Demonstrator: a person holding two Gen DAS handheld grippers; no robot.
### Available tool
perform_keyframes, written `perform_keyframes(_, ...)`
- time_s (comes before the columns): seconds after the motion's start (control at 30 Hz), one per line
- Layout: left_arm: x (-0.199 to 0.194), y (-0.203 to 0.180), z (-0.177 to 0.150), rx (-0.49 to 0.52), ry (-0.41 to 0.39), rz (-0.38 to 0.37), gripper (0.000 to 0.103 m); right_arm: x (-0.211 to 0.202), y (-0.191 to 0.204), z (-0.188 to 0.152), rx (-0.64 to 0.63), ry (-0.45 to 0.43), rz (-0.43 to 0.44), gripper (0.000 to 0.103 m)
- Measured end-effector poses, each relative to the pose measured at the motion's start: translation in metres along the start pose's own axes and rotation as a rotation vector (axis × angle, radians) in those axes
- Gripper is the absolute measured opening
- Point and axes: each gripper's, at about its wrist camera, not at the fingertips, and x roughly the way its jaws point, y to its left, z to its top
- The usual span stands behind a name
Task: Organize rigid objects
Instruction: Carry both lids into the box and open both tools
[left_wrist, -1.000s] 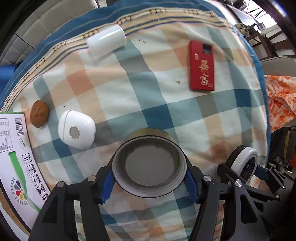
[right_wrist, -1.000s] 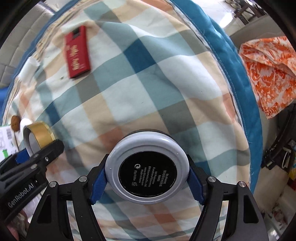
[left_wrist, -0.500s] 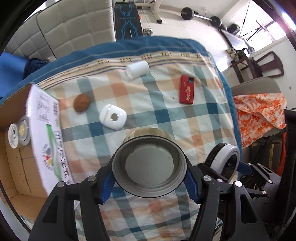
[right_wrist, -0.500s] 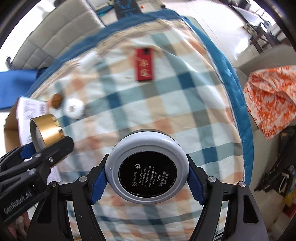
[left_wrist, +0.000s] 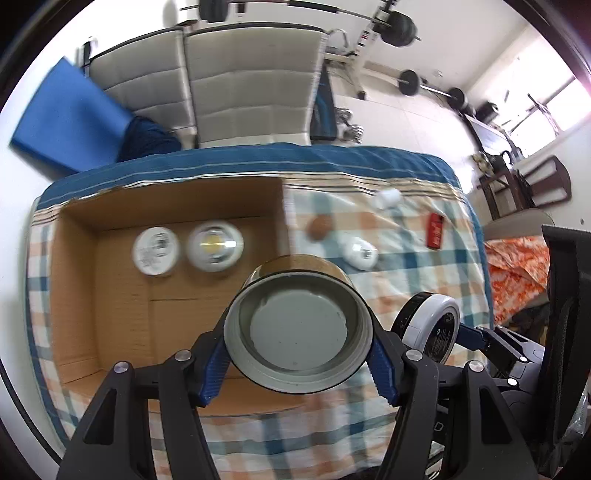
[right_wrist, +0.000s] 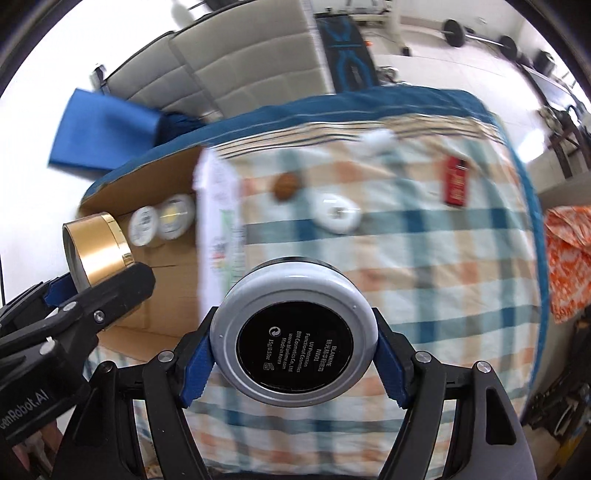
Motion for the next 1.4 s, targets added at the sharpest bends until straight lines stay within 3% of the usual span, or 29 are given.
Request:
perform_keyframes(0.33,0.012,0.137,0.000,-0.131,0.034,0.103,0.062,0.059,0.127,0.014,-0.084,0.063,0.015,0.077)
perform_keyframes(0.57,0.061,0.209,0.008,-0.183,0.124,0.142,0.062,0.116,0.155,0.024,-0.077,0.123,-0.045,0.077)
perform_keyframes(0.73,0.103,0.230,0.013,-0.195,0.193,0.142,0.062,0.155,0.160,0.029,-0.062,0.170,-0.089,0.077)
perform_keyframes(1.07,0.156,0.237,0.025,-0.163,0.274,0.163,0.062,0.200,0.155,0.035,-0.037,0.235,-0.146,0.077)
perform_keyframes(1.4,0.166,0.236,0.023,-0.151,0.288,0.177,0.062,0.233,0.145,0.037,-0.012,0.294,-0.177,0.078)
